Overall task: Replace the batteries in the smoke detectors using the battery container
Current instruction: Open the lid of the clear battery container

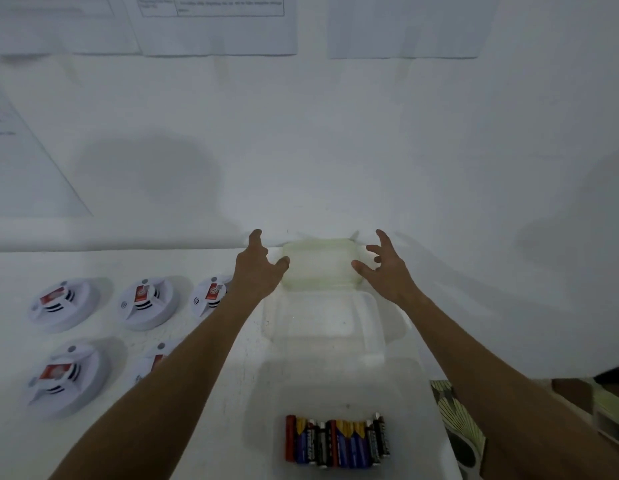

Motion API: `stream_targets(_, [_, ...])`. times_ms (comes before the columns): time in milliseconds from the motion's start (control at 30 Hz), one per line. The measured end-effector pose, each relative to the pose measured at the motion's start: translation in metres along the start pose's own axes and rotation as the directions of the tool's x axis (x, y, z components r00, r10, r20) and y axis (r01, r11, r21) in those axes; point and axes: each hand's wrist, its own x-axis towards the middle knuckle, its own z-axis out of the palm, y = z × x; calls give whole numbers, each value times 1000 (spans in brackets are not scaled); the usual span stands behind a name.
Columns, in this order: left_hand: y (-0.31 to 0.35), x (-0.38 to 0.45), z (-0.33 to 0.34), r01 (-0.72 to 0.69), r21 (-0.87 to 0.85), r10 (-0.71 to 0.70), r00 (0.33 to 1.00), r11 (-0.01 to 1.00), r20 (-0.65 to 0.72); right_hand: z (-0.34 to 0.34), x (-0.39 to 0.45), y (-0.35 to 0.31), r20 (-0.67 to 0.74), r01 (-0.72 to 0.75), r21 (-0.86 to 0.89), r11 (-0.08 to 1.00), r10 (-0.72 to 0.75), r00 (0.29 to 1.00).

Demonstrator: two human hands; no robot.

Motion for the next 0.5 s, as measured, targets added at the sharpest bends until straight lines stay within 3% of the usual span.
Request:
stream_targets(233, [-3,-111,-33,-82,-148,83,997,986,-1,-25,-111,-24,8,119,181,976,-123,992])
stream_targets(500, [-57,-227,-35,-33,-310,117,959,950,256,-30,-228,9,156,-9,364,932,-51,987])
